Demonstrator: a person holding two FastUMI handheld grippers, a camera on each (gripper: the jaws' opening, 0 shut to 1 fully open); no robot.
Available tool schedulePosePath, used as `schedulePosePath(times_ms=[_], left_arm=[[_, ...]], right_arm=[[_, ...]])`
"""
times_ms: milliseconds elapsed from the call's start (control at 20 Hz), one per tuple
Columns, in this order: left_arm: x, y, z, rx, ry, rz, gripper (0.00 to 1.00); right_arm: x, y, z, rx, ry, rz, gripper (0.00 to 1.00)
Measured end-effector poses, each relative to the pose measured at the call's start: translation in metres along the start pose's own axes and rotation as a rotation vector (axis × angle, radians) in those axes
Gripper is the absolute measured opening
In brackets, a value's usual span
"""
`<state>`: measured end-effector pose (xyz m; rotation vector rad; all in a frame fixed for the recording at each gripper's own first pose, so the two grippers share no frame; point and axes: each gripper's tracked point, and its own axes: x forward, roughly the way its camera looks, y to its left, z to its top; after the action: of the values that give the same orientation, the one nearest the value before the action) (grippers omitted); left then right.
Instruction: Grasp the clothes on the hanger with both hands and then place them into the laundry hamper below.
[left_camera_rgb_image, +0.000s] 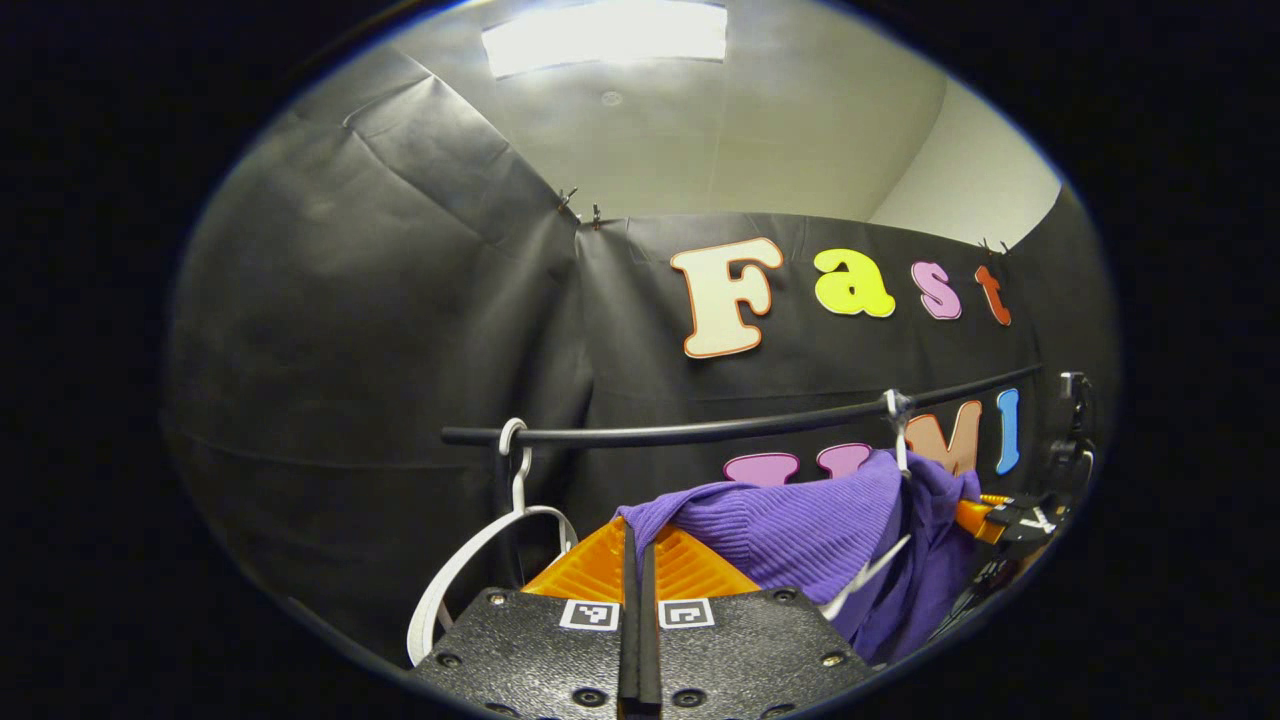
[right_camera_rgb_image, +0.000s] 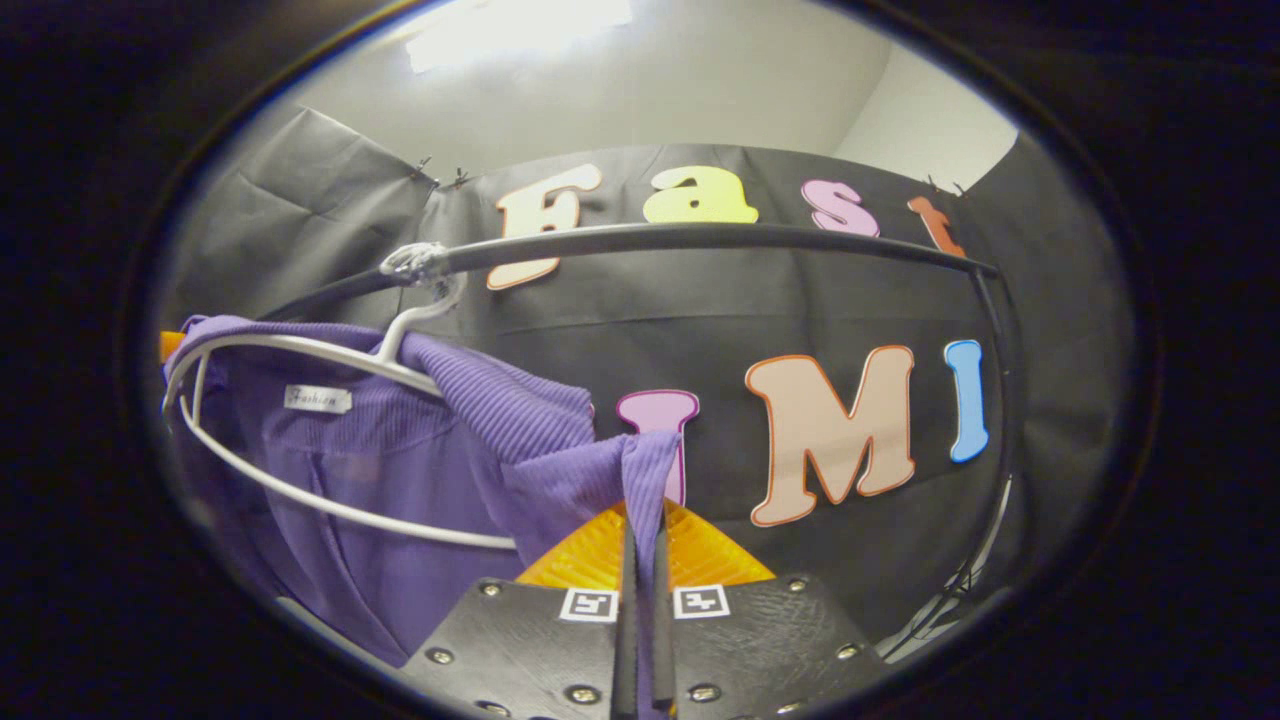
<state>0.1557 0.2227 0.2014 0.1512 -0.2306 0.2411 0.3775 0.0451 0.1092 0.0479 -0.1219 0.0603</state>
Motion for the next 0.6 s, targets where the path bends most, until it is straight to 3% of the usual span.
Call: schedulePosePath(times_ms=[200,600], left_arm=[[0.024,-0.002,-0.004,0.010,0.009,-0.011,0.00],[0.074,-0.030,-0.076,-0.100,0.153,-0.138,0.00]], right_arm=[[0.026,-0.023,0.022,-0.050,-0.016,-0.046,0.06],[0.083,-0.049,-0.006,-0.127,0.059,-0.130,0.06]])
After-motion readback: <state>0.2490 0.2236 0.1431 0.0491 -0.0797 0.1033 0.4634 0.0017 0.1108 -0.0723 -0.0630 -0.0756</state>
